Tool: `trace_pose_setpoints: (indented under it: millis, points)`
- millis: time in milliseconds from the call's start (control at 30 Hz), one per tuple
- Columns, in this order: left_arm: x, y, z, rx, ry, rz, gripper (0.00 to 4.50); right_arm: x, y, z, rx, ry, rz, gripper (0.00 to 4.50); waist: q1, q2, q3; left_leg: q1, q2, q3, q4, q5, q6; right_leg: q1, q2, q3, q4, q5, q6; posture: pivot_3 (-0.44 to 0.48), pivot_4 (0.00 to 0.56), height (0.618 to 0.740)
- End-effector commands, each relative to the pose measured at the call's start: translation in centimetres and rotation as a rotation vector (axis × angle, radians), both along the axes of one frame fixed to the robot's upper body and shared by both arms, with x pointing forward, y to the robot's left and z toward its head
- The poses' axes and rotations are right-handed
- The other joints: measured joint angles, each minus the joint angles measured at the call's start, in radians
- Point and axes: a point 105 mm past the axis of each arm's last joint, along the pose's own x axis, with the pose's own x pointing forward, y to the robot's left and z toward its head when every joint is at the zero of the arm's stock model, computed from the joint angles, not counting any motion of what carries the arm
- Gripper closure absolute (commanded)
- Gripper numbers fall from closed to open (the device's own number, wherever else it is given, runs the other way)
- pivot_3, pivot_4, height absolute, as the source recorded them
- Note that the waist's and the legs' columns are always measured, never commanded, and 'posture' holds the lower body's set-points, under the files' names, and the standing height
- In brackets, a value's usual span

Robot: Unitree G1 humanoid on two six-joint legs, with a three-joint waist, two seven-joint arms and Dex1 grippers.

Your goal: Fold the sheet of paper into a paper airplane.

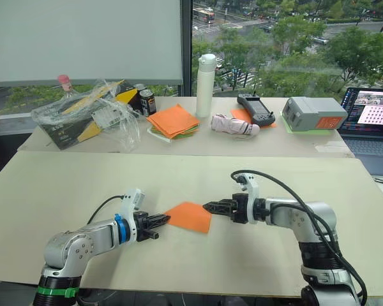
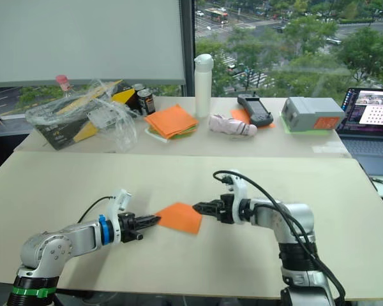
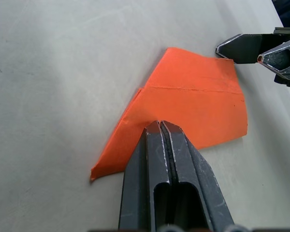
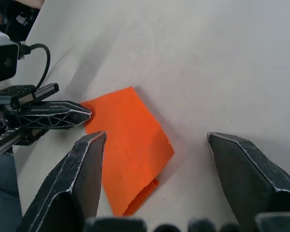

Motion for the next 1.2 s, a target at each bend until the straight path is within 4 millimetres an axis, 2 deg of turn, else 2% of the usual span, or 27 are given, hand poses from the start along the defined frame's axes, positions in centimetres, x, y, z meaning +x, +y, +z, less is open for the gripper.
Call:
trace_pose_setpoints:
  millis: [33,933,1033,1200]
  points:
    - [-0.7,0.0,-1.6,0.031,0.071,-0.003,4.5,-0.9,0.7,-0.3,0.022,0.07,0.042,0.81,0.0,0.0,0.0,0.0,0.0,0.0,0.0,0.0,0.0,0.0,0.0,0.0,0.0,0.0,0.0,0.0,0.15,0.74]
    - [-0.9,-0.2,-1.7,0.026,0.073,0.005,4.5,-0.6,2.4,0.5,0.106,0.104,0.055,0.81,-0.005,0.0,0.0,0.0,0.0,0.0,0.0,0.0,0.0,0.0,0.0,0.0,0.0,0.0,0.0,0.0,0.15,0.74]
    - [-0.9,-0.2,-1.7,0.025,0.073,0.005,4.5,-0.7,2.6,0.5,0.11,0.099,0.06,1.6,-0.005,0.0,0.0,0.0,0.0,0.0,0.0,0.0,0.0,0.0,0.0,0.0,0.0,0.0,0.0,0.0,0.15,0.74]
    - [-1.0,-0.2,-1.7,0.025,0.075,0.003,4.5,-0.8,2.8,0.6,0.111,0.083,0.073,3.39,-0.004,0.0,0.0,0.0,0.0,0.0,0.0,0.0,0.0,0.0,0.0,0.0,0.0,0.0,0.0,0.0,0.15,0.74]
